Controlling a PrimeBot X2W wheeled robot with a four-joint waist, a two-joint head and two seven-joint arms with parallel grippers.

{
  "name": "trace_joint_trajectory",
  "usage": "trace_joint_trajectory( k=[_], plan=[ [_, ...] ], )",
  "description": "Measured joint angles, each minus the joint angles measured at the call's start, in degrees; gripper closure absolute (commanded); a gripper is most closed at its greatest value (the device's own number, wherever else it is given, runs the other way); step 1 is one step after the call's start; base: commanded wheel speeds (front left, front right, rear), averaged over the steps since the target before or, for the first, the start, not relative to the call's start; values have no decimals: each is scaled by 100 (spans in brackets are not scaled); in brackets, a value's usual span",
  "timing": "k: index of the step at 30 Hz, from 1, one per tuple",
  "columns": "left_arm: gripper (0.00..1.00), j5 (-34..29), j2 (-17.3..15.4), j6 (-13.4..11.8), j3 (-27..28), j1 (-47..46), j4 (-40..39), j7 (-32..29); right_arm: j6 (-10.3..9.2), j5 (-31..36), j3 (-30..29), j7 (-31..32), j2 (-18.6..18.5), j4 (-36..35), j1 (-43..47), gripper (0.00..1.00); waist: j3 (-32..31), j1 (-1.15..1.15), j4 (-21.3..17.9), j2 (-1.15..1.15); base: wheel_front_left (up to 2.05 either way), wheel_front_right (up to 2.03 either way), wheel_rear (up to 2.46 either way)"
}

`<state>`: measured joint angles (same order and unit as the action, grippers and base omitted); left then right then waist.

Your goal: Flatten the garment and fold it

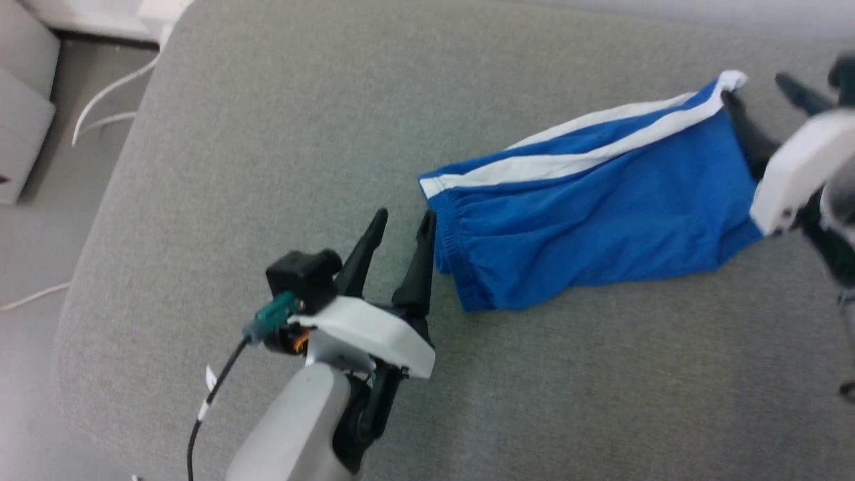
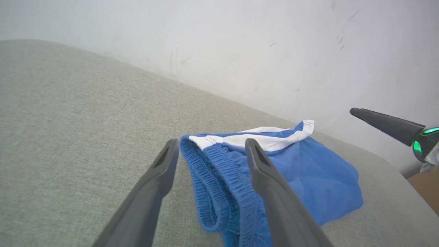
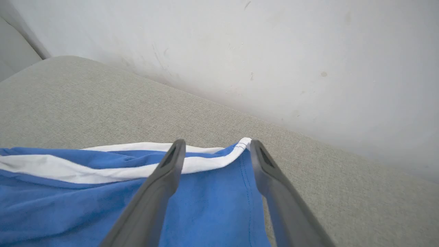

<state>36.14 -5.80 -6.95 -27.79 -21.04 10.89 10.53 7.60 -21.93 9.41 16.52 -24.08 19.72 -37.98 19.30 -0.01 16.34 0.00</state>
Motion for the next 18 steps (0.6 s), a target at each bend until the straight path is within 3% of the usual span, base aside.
trace_joint_trajectory(
  k=[7, 13, 18],
  plan=[
    [0, -210, -118, -20, -240, 427, -8, 132, -1, 486, -983, -945, 855, -1156, 1671, 0, -544, -1, -294, 0, 0, 0, 0],
    [0, -410, -153, -181, -371, 453, 684, 126, -1, 793, -1192, -1056, 1590, -1649, 2650, 0, -767, 0, -653, 0, 0, 0, 0],
    [0, -565, -147, -479, -423, 411, 1318, -20, -1, 886, -1192, -1020, 1827, -1764, 2913, 0, -867, 1, -914, 0, 0, 0, 0]
  ],
)
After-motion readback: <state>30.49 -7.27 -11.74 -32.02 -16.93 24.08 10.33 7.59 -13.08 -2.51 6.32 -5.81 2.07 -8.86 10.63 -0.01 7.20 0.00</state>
